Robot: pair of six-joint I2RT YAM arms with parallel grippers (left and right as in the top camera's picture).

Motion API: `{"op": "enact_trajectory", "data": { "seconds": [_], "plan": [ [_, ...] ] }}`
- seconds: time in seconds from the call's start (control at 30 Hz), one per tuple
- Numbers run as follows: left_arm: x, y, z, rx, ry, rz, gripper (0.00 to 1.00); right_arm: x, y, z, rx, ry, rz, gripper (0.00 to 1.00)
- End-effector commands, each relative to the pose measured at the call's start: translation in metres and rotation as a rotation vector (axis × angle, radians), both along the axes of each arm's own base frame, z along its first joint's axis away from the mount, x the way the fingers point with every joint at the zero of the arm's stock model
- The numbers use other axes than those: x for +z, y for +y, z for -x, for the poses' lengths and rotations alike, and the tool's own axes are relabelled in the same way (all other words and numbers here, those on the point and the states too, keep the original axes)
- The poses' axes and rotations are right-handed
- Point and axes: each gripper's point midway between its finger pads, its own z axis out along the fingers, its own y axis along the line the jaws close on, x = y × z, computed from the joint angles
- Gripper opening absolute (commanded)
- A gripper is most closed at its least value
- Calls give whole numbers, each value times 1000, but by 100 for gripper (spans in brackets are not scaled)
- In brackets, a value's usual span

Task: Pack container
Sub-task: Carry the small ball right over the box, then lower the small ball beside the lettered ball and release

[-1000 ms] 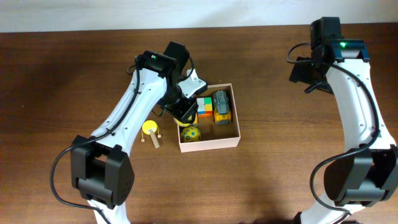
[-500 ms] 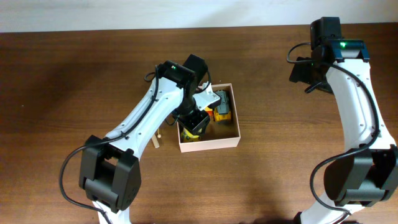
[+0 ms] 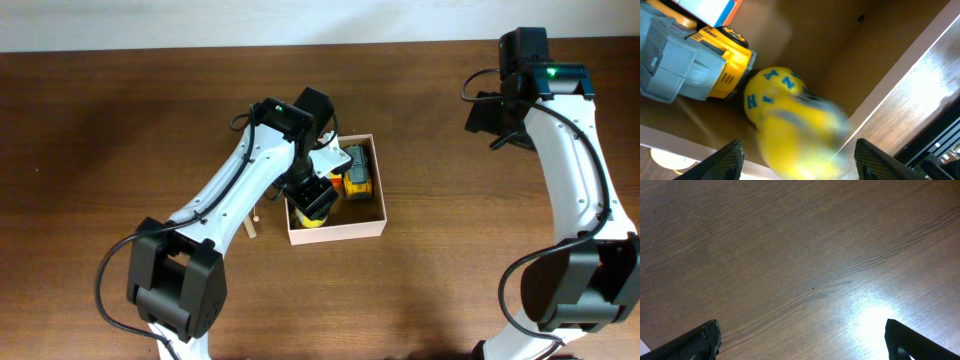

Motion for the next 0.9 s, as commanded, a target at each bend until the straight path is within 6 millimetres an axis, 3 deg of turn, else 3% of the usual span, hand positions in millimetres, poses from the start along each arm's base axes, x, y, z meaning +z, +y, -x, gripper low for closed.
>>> {"op": "enact_trajectory", "data": {
  "seconds": [0.0,0.4,0.63,0.73,0.87],
  "plan": [
    [-4,3,-1,-5,1,-13,74,-4,-1,2,-12,9,-2,99],
    [-4,-6,-16,-5,-61,25,75,-4,-1,2,-12,9,-1,99],
    [-4,-16,-11,-33,-68,29,76,-4,-1,2,-12,9,-2,99],
    [-4,-9,-16,-26,-98,-18,72,-4,-1,2,-12,9,-2,99],
    [4,12,-40,146,-157,-81,72,-4,-1,2,-12,9,-1,99]
  ]
}}
